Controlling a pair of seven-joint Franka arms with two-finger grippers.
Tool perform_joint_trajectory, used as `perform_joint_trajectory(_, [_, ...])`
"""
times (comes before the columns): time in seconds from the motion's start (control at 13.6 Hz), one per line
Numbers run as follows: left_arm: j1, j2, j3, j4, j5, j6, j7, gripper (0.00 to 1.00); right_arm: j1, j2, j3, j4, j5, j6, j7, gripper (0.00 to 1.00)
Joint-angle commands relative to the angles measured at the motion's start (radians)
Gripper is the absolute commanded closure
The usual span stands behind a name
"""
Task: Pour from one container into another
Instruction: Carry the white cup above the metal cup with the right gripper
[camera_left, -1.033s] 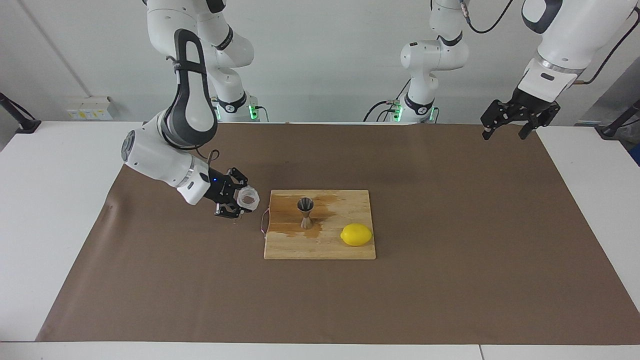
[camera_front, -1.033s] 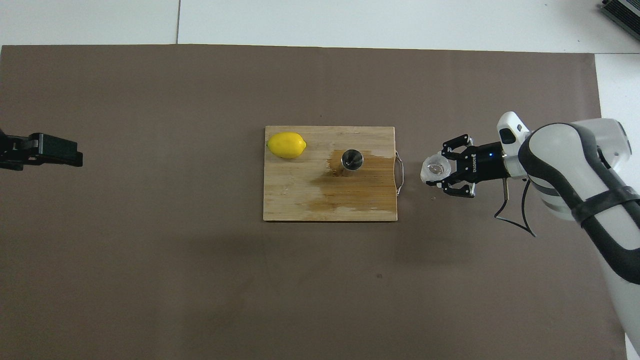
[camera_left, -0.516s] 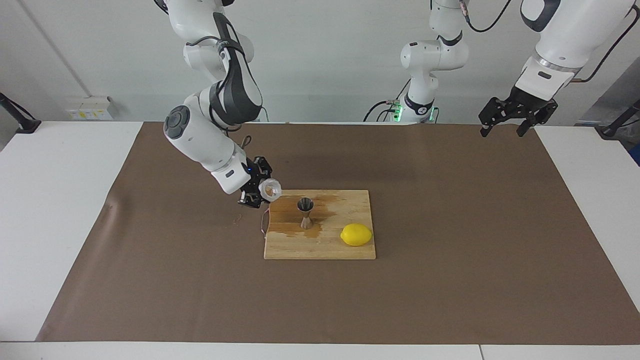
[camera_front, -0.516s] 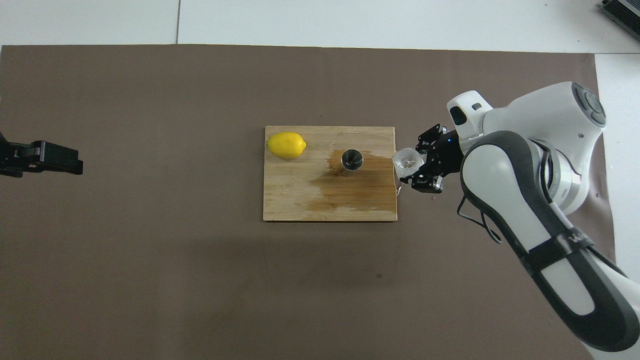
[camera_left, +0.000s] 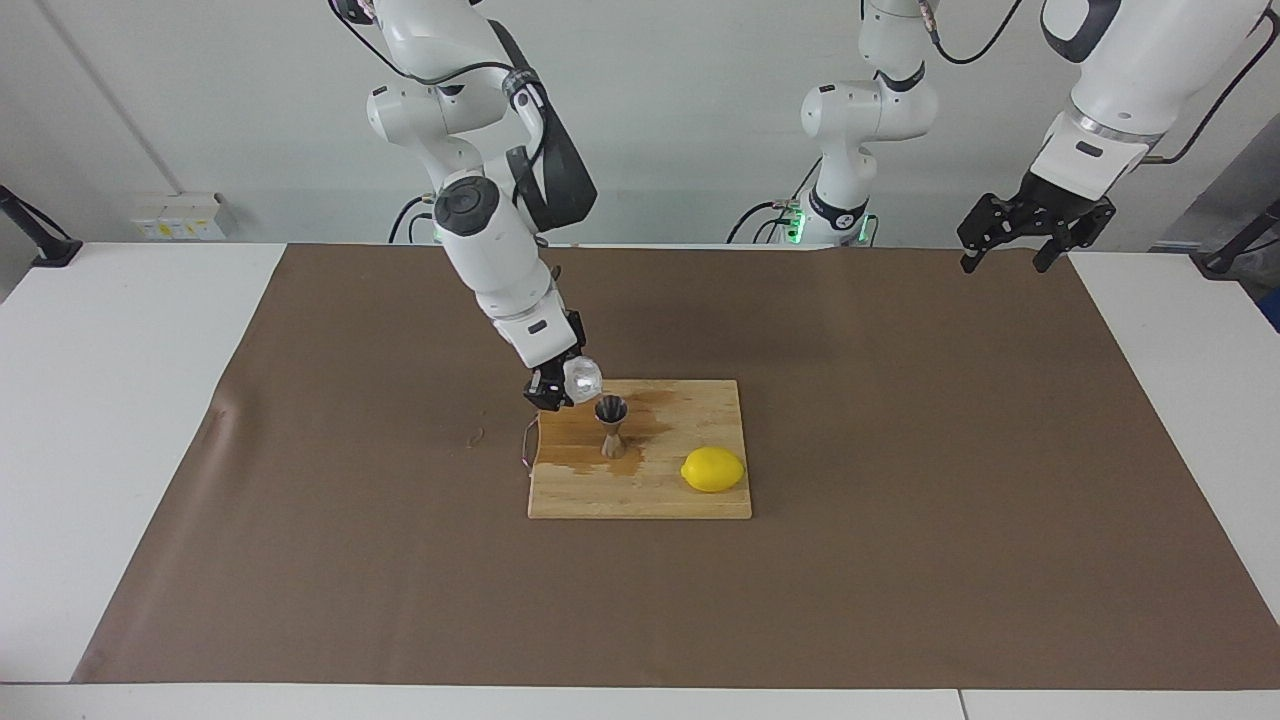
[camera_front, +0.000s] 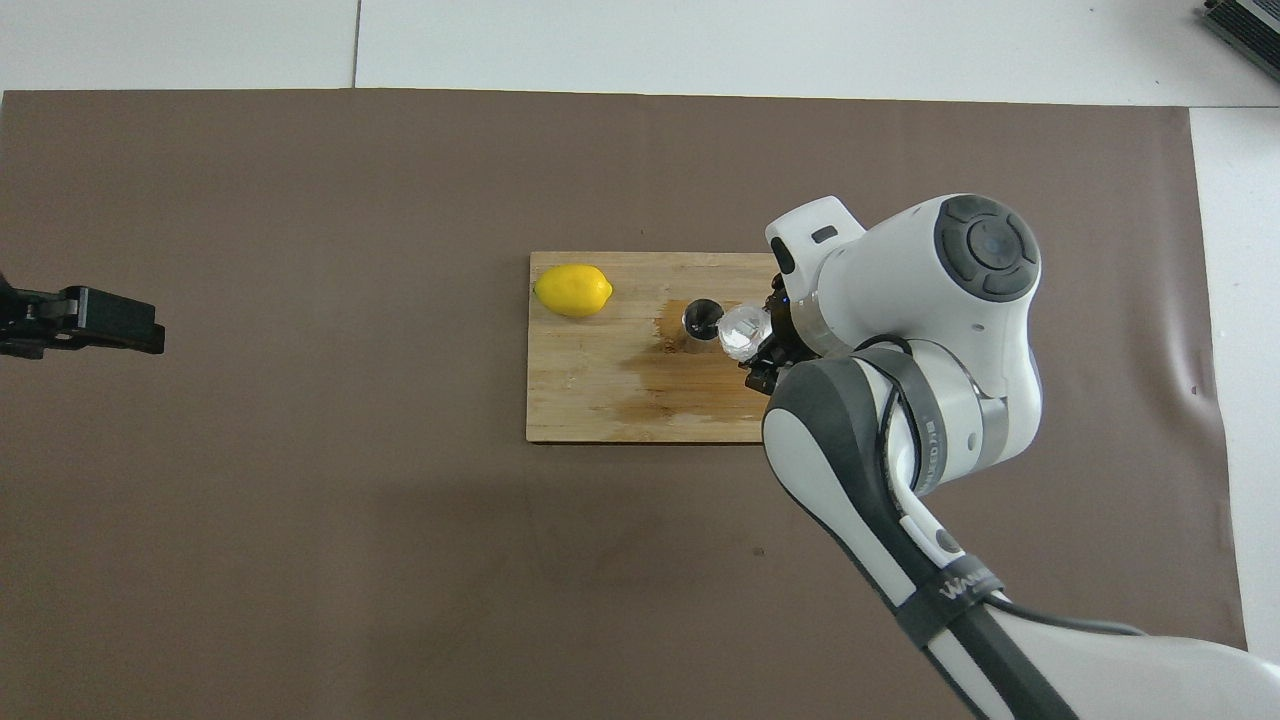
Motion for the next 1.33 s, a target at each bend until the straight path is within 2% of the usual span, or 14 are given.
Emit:
perform_joint_trajectory(0.0, [0.021, -0.029, -0.011, -0.039, 0.010, 0.020, 0.017, 0.00, 0.002, 0.005, 0.002, 0.024, -0.075, -0.016, 0.064, 0.60])
perform_joint_trajectory(0.15, [0.012, -0.017, -0.014, -0.028, 0.011, 0.080, 0.027, 0.00, 0.002, 0.007, 0.002, 0.053, -0.130, -0.063, 0.114, 0.60])
perform_joint_trajectory(0.52, [0.010, 0.006, -0.016, -0.017, 0.011, 0.040, 0.033, 0.00, 0.008, 0.076, 0.004, 0.235, -0.209, -0.267, 0.151, 0.58])
perform_joint_trajectory(1.03, [0.010, -0.002, -0.014, -0.025, 0.008, 0.011, 0.026, 0.00, 0.065, 0.117, 0.002, 0.248, -0.269, -0.281, 0.194, 0.58])
perform_joint_trajectory(1.25, [0.019, -0.002, -0.016, -0.028, 0.008, 0.014, 0.030, 0.00, 0.068, 0.148, 0.004, 0.300, -0.283, -0.292, 0.214, 0.58])
